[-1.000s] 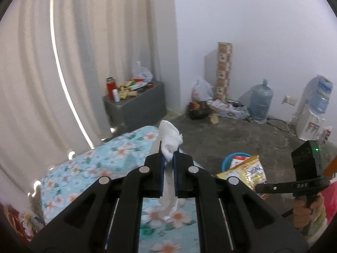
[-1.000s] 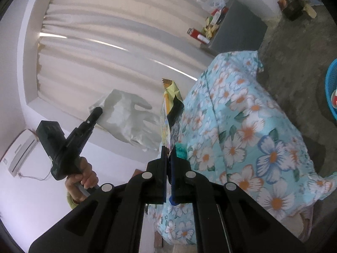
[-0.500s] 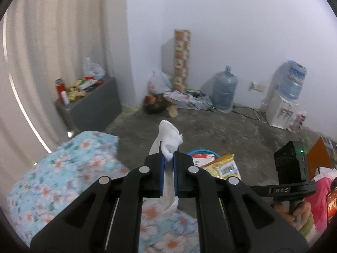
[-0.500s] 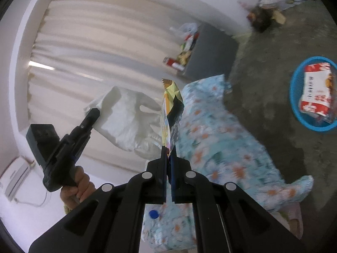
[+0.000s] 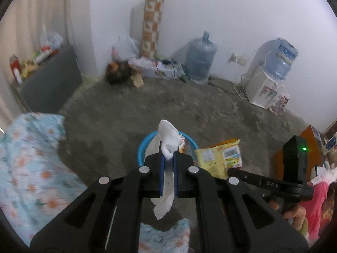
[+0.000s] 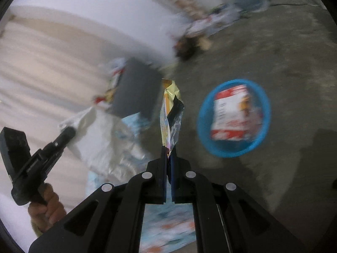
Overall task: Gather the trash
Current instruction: 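Carry the tissue and snack box over the wastebasket and open both grippers, then move both tools back over the bed toward the Pepsi bottle and green bag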
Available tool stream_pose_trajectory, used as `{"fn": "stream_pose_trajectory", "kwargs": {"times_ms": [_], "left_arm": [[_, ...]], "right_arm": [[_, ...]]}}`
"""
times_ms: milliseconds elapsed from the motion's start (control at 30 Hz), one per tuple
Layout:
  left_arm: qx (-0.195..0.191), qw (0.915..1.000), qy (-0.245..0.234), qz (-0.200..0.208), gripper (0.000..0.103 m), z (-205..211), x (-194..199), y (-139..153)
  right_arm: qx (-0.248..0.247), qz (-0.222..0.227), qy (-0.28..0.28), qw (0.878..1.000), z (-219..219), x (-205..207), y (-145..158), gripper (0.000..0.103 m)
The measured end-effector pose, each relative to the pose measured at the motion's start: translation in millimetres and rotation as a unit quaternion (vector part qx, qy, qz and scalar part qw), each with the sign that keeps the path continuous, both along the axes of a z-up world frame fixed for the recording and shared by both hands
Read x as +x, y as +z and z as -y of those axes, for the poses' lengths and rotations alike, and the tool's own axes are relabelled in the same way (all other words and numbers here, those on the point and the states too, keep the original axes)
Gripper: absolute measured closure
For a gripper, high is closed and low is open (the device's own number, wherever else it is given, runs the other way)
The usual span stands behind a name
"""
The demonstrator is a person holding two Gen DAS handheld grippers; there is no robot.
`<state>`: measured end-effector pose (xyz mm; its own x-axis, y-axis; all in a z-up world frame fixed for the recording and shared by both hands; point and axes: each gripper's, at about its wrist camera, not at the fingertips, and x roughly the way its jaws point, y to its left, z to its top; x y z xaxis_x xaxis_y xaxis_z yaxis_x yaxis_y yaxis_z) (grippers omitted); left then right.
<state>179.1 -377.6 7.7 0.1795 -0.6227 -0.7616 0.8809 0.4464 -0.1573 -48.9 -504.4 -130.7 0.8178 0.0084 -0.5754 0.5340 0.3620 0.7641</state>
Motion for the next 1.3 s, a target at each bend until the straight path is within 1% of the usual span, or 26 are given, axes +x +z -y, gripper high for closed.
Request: {"fn": "stream_pose_trajectory", "kwargs": {"times_ms": [100, 233, 267, 300, 367, 400, 433, 500, 567, 600, 633, 733, 800, 900, 967, 1100, 1167, 1200, 1233, 1267, 1300], "left_arm": [[0.016, 0.9996, -0.004, -0.022, 0.098, 30, 8, -30], [0.037, 0.9982, -0.01, -0.046, 0.098, 76, 18, -70], [0.038, 0.9981, -0.006, -0.048, 0.094, 85, 20, -78], [0.039, 0.998, -0.005, -0.05, 0.087, 97, 24, -89], [0.05, 0.9968, -0.001, -0.062, 0.038, 113, 30, -109], [0.052, 0.9965, 0.007, -0.065, 0.034, 116, 33, -115], [0.058, 0.9957, 0.02, -0.07, 0.034, 120, 38, -125], [0.07, 0.9932, 0.034, -0.087, 0.034, 122, 43, -135], [0.062, 0.9905, 0.053, -0.111, 0.034, 114, 50, -139], [0.053, 0.9906, 0.055, -0.114, 0.034, 109, 51, -136], [0.051, 0.9913, 0.054, -0.108, 0.034, 104, 50, -132], [0.045, 0.9942, 0.051, -0.083, 0.034, 89, 48, -112], [0.04, 0.9954, 0.051, -0.071, 0.033, 75, 46, -94], [0.036, 0.9965, 0.056, -0.051, 0.031, 44, 47, -59], [0.038, 0.9967, 0.061, -0.038, 0.029, 24, 47, -39], [0.046, 0.9967, 0.067, -0.004, 0.026, -27, 42, -1], [0.048, 0.996, 0.075, 0.004, 0.024, -62, 38, 14], [0.046, 0.9956, 0.082, 0.004, 0.024, -78, 36, 20], [0.042, 0.9949, 0.092, 0.003, 0.022, -100, 34, 26], [0.038, 0.9942, 0.101, 0.002, 0.021, -117, 32, 30], [0.035, 0.9931, 0.112, 0.0, 0.021, -135, 31, 33]], "right_arm": [[0.013, -0.019, -0.026, 0.999, 18, -11, -19, 0.1], [0.024, -0.033, -0.045, 0.998, 28, -16, -35, 0.1], [0.027, -0.035, -0.046, 0.998, 29, -19, -39, 0.1], [0.029, -0.039, -0.048, 0.998, 30, -19, -43, 0.1], [0.034, -0.044, -0.05, 0.997, 32, -17, -50, 0.1], [0.037, -0.046, -0.051, 0.997, 33, -19, -53, 0.1], [0.039, -0.048, -0.052, 0.997, 34, -19, -55, 0.1], [0.042, -0.049, -0.052, 0.997, 34, -23, -58, 0.1], [0.043, -0.051, -0.053, 0.996, 34, -23, -60, 0.1], [0.044, -0.052, -0.053, 0.996, 35, -24, -62, 0.1], [0.046, -0.051, -0.054, 0.996, 34, -24, -62, 0.1], [0.049, -0.051, -0.055, 0.996, 33, -23, -63, 0.1], [0.053, -0.048, -0.053, 0.996, 34, -19, -65, 0.1], [0.058, -0.042, -0.042, 0.997, 38, -8, -68, 0.1], [0.057, -0.036, -0.031, 0.997, 39, 6, -68, 0.1], [0.058, -0.025, -0.007, 0.998, 47, 52, -73, 0.099], [0.056, -0.033, 0.0, 0.998, 57, 78, -83, 0.099], [0.058, -0.037, -0.002, 0.998, 60, 84, -87, 0.099], [0.057, -0.049, -0.002, 0.997, 67, 97, -98, 0.098], [0.056, -0.058, 0.0, 0.997, 70, 104, -104, 0.091], [0.057, -0.08, 0.002, 0.995, 76, 113, -116, 0.071]]}}
